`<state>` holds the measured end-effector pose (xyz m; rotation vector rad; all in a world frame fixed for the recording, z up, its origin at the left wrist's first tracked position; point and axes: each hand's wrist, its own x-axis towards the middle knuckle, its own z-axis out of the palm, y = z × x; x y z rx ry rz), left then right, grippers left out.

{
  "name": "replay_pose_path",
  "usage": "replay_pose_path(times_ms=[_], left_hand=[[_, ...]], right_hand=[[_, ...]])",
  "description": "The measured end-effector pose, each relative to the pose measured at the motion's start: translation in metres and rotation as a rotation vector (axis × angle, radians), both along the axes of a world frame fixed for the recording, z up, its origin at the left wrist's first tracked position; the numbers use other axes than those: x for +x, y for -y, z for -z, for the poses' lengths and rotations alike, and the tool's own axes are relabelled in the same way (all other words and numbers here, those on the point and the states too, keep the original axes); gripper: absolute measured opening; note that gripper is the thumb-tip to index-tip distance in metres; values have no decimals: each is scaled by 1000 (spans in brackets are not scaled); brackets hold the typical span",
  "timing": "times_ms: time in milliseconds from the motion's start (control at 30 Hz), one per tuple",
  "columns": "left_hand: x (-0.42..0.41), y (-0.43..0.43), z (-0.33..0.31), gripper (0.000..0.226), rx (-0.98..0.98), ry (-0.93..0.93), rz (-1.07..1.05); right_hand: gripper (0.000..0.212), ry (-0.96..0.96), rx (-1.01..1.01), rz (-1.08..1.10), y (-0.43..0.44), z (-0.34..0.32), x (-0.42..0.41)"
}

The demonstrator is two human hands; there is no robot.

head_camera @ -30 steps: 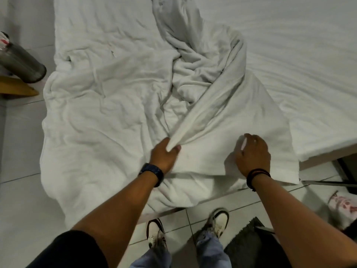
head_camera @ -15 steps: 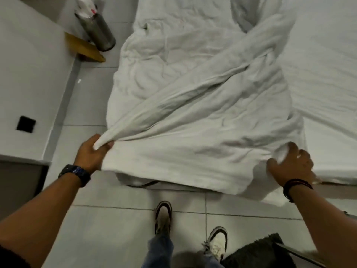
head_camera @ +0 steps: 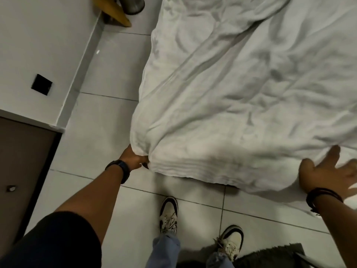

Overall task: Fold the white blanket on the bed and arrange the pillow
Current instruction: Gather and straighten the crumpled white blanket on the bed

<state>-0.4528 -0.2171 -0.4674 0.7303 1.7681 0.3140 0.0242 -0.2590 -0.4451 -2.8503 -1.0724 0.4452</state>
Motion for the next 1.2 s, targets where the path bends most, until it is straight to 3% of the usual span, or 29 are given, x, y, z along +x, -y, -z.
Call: replay_pose_path(times_ms=[67, 233, 367, 500, 600, 700, 767, 833, 867, 933, 1000, 1067, 1133, 1200], left_hand=[[-5, 1, 11, 56, -78, 0, 9], [-16, 22, 28, 46, -33, -194, 77], [-16, 36, 37, 39, -71, -230, 130], [-9, 21, 32, 54, 7, -221, 205], [-10, 19, 30, 55, 64, -202, 136], [-9, 27, 32, 53, 48, -333, 93], [-4, 28, 26, 65, 187, -310, 109], [1, 23, 12, 92, 486, -231, 57], [2, 19, 4, 99, 654, -289, 73], [3, 8, -13, 97, 969, -553, 297], [13, -7, -25, 86, 1097, -741, 660], [32, -18, -35, 83, 918, -801, 890], [47, -23, -43, 87, 746, -828, 909], [56, -25, -55, 91, 699, -811, 857]], right_hand=[[78, 29, 8, -3, 2, 7, -1], [75, 75, 67, -20, 5, 15, -5], [73, 109, 97, -43, 11, 19, -5], [73, 132, 123, -51, 11, 19, -5], [73, 134, 141, -62, 12, 20, -5], [72, 151, 148, -57, 15, 20, -6], [71, 186, 211, -69, 15, 16, -8], [75, 206, 336, -220, 9, 7, -16], [76, 203, 381, -341, 3, 2, -23], [77, 187, 407, -555, -11, -4, -38], [75, 169, 356, -636, -22, -8, -53], [74, 171, 282, -619, -24, -12, -63], [75, 182, 235, -606, -24, -19, -67], [75, 194, 221, -634, -28, -32, -70]])
